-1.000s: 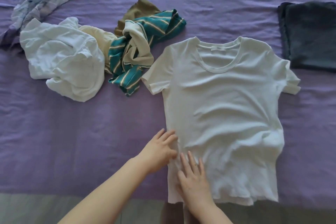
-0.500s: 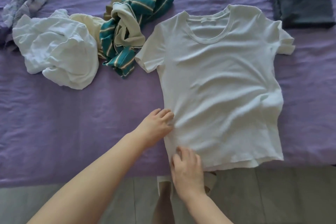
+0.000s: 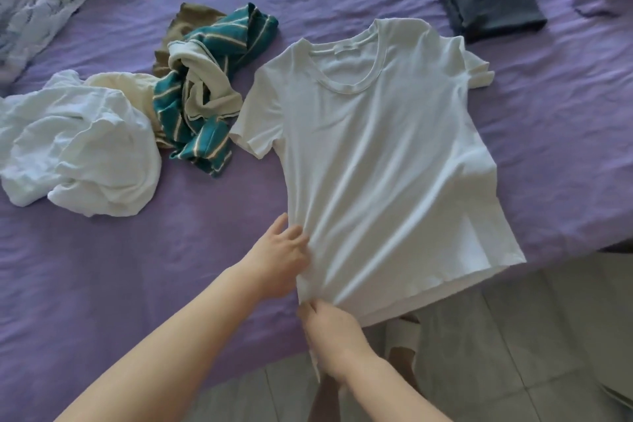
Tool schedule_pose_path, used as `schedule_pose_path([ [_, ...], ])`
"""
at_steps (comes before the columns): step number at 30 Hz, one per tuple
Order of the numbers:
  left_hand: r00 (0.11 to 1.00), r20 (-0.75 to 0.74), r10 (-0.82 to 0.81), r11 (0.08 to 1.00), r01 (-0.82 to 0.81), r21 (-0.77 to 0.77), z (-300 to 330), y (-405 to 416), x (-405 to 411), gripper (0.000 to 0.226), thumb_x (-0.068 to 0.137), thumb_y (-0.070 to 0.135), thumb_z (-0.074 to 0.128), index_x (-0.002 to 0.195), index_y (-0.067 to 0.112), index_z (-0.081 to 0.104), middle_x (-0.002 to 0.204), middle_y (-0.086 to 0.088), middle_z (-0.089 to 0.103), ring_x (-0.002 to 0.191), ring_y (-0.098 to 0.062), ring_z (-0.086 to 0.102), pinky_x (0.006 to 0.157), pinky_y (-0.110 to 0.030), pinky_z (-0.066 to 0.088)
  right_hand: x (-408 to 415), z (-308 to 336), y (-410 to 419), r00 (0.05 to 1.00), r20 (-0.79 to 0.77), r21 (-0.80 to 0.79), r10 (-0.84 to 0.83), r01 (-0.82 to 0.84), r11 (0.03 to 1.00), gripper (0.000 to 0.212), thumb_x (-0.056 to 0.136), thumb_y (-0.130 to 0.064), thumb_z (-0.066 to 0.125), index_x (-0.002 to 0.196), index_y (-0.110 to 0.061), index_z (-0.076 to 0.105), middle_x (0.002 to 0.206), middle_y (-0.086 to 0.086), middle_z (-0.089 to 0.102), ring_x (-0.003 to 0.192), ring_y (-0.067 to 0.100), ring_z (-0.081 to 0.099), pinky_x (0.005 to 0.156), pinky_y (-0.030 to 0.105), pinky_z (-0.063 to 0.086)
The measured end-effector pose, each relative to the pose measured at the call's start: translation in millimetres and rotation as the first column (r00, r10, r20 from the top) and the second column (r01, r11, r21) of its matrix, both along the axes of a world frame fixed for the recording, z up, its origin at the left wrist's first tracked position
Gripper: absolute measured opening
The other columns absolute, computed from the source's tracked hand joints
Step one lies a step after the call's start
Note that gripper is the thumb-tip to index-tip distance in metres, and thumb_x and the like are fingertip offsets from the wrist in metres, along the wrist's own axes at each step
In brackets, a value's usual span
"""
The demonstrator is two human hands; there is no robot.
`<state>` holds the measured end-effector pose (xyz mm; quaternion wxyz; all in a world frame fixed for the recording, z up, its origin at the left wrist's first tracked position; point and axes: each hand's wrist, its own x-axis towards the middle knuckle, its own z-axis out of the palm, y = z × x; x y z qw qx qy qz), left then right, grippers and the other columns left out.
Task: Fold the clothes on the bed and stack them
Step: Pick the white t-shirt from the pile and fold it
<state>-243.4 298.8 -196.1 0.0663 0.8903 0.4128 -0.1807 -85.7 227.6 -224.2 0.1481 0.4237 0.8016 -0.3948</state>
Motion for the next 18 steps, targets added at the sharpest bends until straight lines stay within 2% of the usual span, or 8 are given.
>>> schedule_pose_path([
  [2,0.994,0.072,0.078,0.996,-0.075,-0.043,1.5,-1.8,9.5,0.015,0.051,0.024,0.065,0.065,0.026,0.066,0.076,0.004,0.06,0.083,-0.023,0.061,0.091,-0.04,0.049,23.9,2.3,8.7,1.0,-0.015,0.109,-0.015,0.017,0.994,0.021,0.085,-0.006,0.043,0.103,-0.008,0.054,0.104,0.016,0.055,0.093,0.039,0.055,0.075,0.044,0.043],
  [4,0.988,0.102,0.112,0.984,-0.096,-0.149,-4.7,-8.3,28.8,0.017,0.068,0.023,0.056,0.082,0.02,0.065,0.092,-0.003,0.059,0.095,-0.028,0.054,0.089,-0.037,0.043,54.9,2.4,23.0,0.999,-0.016,0.241,-0.036,0.039,0.97,0.022,0.074,-0.003,0.059,0.095,-0.011,0.061,0.098,0.01,0.061,0.086,0.034,0.059,0.073,0.038,0.049],
  [6,0.982,0.121,0.145,0.958,-0.109,-0.264,-13.4,-17.0,57.0,0.022,0.083,0.022,0.047,0.098,0.015,0.061,0.105,-0.009,0.053,0.103,-0.03,0.045,0.089,-0.039,0.035,85.4,4.6,39.7,0.999,-0.01,0.359,-0.053,0.053,0.932,0.03,0.06,-0.006,0.076,0.087,-0.014,0.067,0.091,0.003,0.066,0.079,0.026,0.063,0.07,0.032,0.053],
  [8,0.974,0.139,0.18,0.947,-0.133,-0.294,-17.7,-25.3,87.8,0.024,0.086,0.025,0.049,0.104,0.014,0.061,0.111,-0.01,0.052,0.105,-0.031,0.044,0.087,-0.041,0.035,114.2,6.1,56.3,0.999,0.04,0.428,-0.009,-0.009,0.904,0.036,0.052,-0.013,0.082,0.084,-0.017,0.068,0.089,0.001,0.066,0.079,0.024,0.064,0.071,0.032,0.053],
  [11,0.947,0.177,0.267,0.944,-0.219,-0.248,-19.6,-32.3,127.6,0.026,0.08,0.034,0.056,0.099,0.019,0.064,0.105,-0.007,0.059,0.099,-0.031,0.054,0.082,-0.04,0.042,147.4,5.9,74.9,0.985,0.146,0.465,0.087,-0.146,0.873,0.051,0.041,-0.018,0.086,0.089,-0.018,0.07,0.095,0.003,0.067,0.088,0.026,0.066,0.08,0.038,0.053],
  [13,0.9,0.181,0.396,0.905,-0.35,-0.241,-19.3,-33.3,146.3,0.031,0.08,0.039,0.057,0.101,0.018,0.064,0.107,-0.007,0.059,0.103,-0.031,0.052,0.089,-0.043,0.039,163.4,4.4,84.7,0.975,0.186,0.499,0.123,-0.201,0.843,0.058,0.036,-0.02,0.088,0.092,-0.019,0.071,0.101,0.007,0.068,0.093,0.028,0.067,0.081,0.042,0.054],
  [16,0.851,0.086,0.518,0.846,-0.495,-0.198,-16.4,-34.0,166.0,0.034,0.07,0.048,0.066,0.086,0.018,0.066,0.098,-0.006,0.061,0.098,-0.03,0.055,0.091,-0.045,0.04,182.2,3.2,100.8,0.982,0.173,0.521,0.076,-0.157,0.839,0.057,0.036,-0.014,0.089,0.09,-0.014,0.071,0.098,0.012,0.068,0.088,0.031,0.067,0.072,0.04,0.055],
  [18,0.81,0.034,0.586,0.799,-0.569,-0.195,-17.6,-36.8,175.1,0.031,0.068,0.043,0.068,0.086,0.018,0.063,0.098,-0.006,0.06,0.101,-0.03,0.052,0.098,-0.047,0.034,190.8,3.2,107.6,0.979,0.178,0.523,0.098,-0.178,0.834,0.05,0.037,-0.01,0.088,0.083,-0.013,0.069,0.088,0.009,0.066,0.077,0.03,0.065,0.063,0.033,0.053],
])
